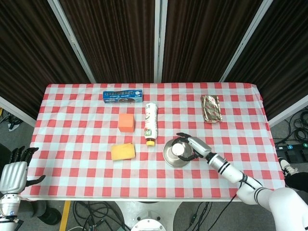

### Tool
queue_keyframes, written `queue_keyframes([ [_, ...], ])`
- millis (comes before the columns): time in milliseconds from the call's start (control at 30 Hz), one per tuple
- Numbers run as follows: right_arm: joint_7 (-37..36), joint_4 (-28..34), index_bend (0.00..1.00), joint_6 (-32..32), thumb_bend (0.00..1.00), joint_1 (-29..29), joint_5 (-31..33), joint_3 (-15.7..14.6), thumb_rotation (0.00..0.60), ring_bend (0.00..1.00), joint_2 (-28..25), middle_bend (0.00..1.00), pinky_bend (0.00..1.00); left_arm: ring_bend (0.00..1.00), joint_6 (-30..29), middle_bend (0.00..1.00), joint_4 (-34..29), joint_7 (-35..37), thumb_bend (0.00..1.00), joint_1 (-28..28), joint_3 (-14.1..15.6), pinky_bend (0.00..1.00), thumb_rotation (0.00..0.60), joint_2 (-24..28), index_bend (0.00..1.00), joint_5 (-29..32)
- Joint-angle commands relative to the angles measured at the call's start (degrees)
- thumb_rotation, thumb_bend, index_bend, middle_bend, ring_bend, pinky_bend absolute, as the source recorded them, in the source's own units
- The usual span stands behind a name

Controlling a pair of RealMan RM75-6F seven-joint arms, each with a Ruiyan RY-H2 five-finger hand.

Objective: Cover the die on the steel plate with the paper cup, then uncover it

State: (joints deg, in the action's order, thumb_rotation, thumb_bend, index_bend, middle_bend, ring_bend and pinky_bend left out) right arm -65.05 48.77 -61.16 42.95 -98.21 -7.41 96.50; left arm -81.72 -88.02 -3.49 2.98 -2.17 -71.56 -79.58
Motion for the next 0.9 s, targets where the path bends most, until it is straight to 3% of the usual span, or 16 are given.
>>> queue_keyframes([
  [33, 1.0, 1.0, 0.46, -1.3, 0.33, -0.5, -0.3, -0.3, 0.6, 0.07, -0.6, 0.34, 0.08, 0.05, -0.1, 0.14, 0.1, 0.1, 0.02, -0.1, 0.0, 0.05, 0.6, 0.0, 0.16, 0.0],
  [233, 1.1, -1.9, 0.46, 1.7, 0.33, -0.1, 4.1, 3.1, 0.6, 0.07, 1.2, 0.34, 0.08, 0.05, -0.5, 0.14, 0.1, 0.3, 0.02, -0.4, 0.1, 0.05, 0.6, 0.0, 0.15, -0.1],
  [533, 0.3, 1.9, 0.46, -2.0, 0.34, -0.8, -0.4, -0.5, 0.6, 0.07, -0.9, 0.34, 0.08, 0.05, -0.4, 0.14, 0.5, 0.6, 0.02, -0.3, 0.1, 0.05, 0.6, -0.2, 0.16, -0.2],
  [800, 1.4, -1.8, 0.46, 1.6, 0.33, -0.5, 4.5, 3.2, 0.6, 0.07, 1.0, 0.34, 0.08, 0.05, -0.4, 0.14, 0.8, 1.0, 0.02, -0.4, 0.1, 0.05, 0.6, -0.3, 0.15, -0.2],
  [900, 0.7, -1.6, 0.46, 0.6, 0.33, -0.6, 3.1, 2.1, 0.6, 0.07, 0.9, 0.34, 0.08, 0.05, -0.4, 0.14, 0.9, 1.1, 0.02, -0.5, 0.1, 0.05, 0.6, -0.3, 0.16, 0.0],
])
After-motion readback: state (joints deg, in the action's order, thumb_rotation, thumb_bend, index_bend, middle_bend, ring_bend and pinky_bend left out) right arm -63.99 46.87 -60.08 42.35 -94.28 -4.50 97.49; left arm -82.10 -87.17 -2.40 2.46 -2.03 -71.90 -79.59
